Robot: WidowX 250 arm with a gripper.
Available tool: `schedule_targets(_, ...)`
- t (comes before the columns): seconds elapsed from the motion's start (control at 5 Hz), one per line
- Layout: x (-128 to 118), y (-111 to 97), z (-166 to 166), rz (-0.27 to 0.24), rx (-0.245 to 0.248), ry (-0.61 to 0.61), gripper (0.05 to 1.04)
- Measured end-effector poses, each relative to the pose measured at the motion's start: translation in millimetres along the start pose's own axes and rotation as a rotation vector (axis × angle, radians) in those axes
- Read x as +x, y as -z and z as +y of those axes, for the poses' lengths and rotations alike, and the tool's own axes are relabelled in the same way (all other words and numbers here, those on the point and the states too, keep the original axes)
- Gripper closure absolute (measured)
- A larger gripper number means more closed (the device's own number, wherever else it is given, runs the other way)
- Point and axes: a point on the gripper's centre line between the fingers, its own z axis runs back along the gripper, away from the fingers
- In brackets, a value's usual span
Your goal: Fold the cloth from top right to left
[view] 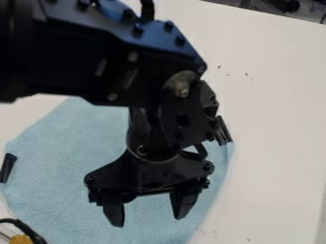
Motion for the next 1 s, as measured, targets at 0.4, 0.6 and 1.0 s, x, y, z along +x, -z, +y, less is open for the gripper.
schedule_targets(0.4, 13.0, 13.1, -12.6, 0.015, 0.02, 0.042, 0.085)
schedule_targets(0.6, 25.8, 20.6, -32.6, 0.032, 0.017, 0.068, 0.085)
schedule_targets(1.0, 71.5, 44.6, -98.3, 0.007, 0.031, 0.111, 0.085)
